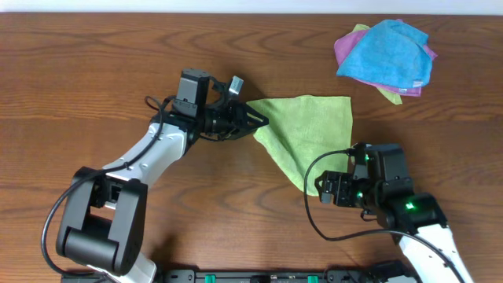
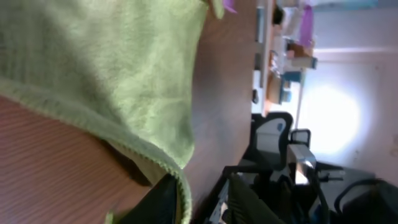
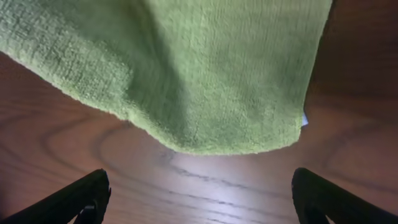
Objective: Fold the cloth
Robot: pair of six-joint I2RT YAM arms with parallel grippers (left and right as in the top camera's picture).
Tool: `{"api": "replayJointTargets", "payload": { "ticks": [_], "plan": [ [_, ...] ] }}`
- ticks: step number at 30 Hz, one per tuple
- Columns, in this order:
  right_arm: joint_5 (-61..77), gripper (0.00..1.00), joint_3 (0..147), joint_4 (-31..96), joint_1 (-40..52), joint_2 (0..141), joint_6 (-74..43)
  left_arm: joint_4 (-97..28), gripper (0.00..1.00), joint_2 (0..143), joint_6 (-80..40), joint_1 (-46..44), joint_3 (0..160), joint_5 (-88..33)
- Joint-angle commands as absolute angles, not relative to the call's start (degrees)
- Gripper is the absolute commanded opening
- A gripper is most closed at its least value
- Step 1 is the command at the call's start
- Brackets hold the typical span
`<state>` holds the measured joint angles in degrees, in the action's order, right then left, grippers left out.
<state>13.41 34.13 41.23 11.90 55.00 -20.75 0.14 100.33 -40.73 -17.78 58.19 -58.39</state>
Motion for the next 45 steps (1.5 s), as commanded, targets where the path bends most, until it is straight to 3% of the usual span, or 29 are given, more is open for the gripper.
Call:
{"api": "replayJointTargets", "payload": {
  "ticks": [1, 6, 17, 23, 27, 28, 34, 40, 45],
  "plan": [
    [15.11, 0.93, 30.81, 38.13, 11.6, 55.02, -22.72, -1.98, 0.32, 100.07, -40.88, -18.35, 58.78, -52.31],
    [18.79, 0.92, 26.44, 29.26, 11.62, 56.93, -24.12, -3.07, 0.35, 100.07, -39.83, -19.55, 58.78, -46.41],
    [19.92, 0.91, 26.13, 22.96, 11.64, 62.08, -24.84, -0.47, 0.42, 105.54, -40.64, -25.41, 58.78, -39.59],
    [19.46, 0.89, 26.13, 17.87, 11.64, 67.77, -24.84, 4.84, 0.51, 107.48, -43.57, -26.06, 58.78, -39.79],
    [19.46, 0.89, 26.13, 16.93, 11.64, 70.61, -24.84, 7.84, 0.61, 107.48, -45.01, -26.06, 58.81, -39.33],
    [19.44, 0.89, 26.13, 16.93, 11.64, 71.5, -24.84, 7.73, 0.67, 107.48, -44.88, -26.0, 58.83, -39.38],
    [19.31, 0.88, 26.13, 16.91, 11.64, 72.25, -24.84, 1.96, 0.79, 107.48, -37.74, -23.9, 58.83, -42.28],
    [19.33, 0.88, 26.13, 16.91, 11.64, 72.23, -24.84, -8.54, 0.83, 107.46, -28.1, -22.17, 58.83, -42.65],
    [19.35, 0.87, 26.13, 16.91, 11.64, 72.23, -24.84, -7.97, 0.83, 107.48, -28.08, -23.92, 58.83, -42.39]
  ]
}}
